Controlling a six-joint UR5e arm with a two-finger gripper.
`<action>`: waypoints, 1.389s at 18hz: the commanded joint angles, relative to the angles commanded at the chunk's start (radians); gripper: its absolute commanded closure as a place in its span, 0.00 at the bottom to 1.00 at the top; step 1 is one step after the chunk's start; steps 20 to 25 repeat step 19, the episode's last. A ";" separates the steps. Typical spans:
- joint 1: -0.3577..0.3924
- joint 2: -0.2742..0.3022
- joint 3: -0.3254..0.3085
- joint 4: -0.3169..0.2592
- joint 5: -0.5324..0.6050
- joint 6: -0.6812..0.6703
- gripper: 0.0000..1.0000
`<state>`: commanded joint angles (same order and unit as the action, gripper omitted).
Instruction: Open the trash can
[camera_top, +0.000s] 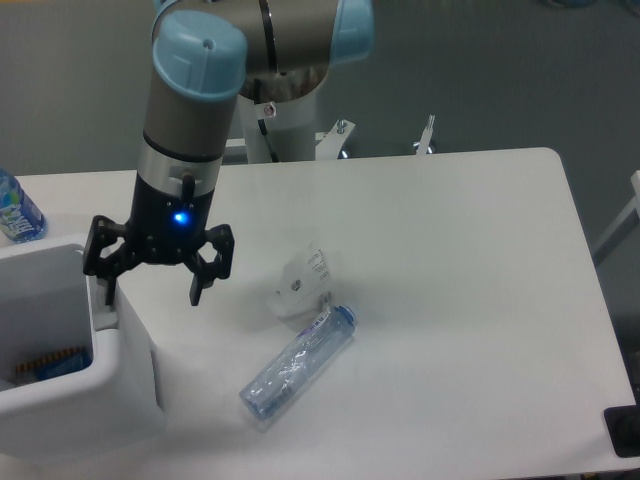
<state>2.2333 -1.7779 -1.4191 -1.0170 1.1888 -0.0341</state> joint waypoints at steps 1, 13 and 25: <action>0.029 0.003 0.015 0.000 0.000 0.031 0.00; 0.126 0.091 -0.038 -0.162 0.440 0.425 0.00; 0.147 0.110 -0.082 -0.272 0.574 0.726 0.00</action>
